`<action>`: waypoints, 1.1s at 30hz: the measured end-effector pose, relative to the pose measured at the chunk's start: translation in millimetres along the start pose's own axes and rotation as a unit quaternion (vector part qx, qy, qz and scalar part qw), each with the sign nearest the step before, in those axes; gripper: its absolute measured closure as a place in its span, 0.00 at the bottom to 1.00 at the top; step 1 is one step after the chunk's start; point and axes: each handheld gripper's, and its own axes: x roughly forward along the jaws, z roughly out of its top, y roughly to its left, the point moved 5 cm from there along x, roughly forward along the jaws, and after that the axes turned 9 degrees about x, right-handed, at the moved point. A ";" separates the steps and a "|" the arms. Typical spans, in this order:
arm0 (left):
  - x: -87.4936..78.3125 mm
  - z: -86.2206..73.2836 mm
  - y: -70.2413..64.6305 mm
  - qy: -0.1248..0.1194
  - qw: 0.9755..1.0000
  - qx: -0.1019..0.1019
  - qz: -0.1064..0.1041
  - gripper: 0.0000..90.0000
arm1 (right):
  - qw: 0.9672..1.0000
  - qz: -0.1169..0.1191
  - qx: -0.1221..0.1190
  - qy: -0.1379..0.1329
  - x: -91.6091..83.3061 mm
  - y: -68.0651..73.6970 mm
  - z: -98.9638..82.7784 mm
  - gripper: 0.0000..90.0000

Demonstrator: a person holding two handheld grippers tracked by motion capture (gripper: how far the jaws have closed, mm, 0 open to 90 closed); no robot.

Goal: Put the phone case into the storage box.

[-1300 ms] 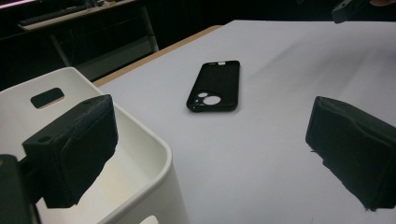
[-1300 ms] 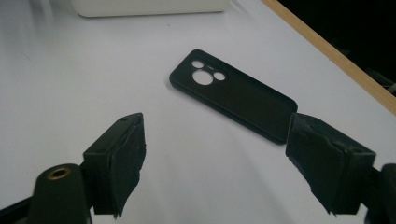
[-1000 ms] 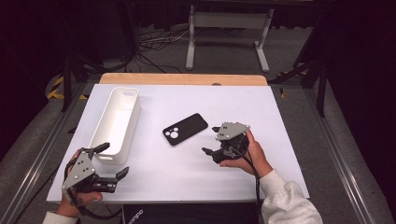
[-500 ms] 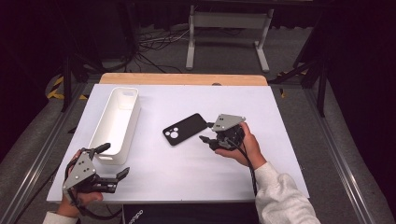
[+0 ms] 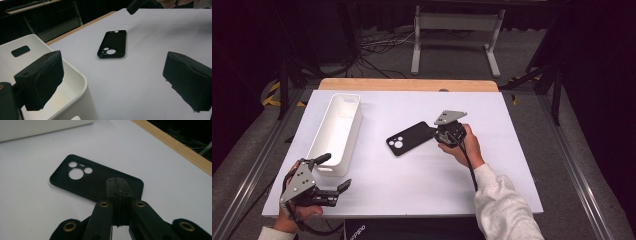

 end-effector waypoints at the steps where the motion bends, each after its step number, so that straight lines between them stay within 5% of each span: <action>1: 0.0 0.2 -0.5 -0.002 1.000 0.000 -0.002 0.05 | 1.000 -0.003 0.001 0.002 6.5 -3.5 1.0 1.00; 12: 2.1 1.6 -1.4 0.001 1.000 0.008 -0.003 0.05 | 0.999 -0.022 0.032 0.002 47.4 -32.9 17.3 1.00; 26: 2.1 1.1 -1.6 -0.001 1.000 0.003 -0.009 0.06 | 0.997 -0.038 0.042 0.056 99.7 -37.7 20.1 1.00; 33: 2.9 2.4 -5.2 0.000 1.000 0.008 -0.013 0.06 | 0.996 -0.044 0.045 0.061 112.0 -42.2 19.1 1.00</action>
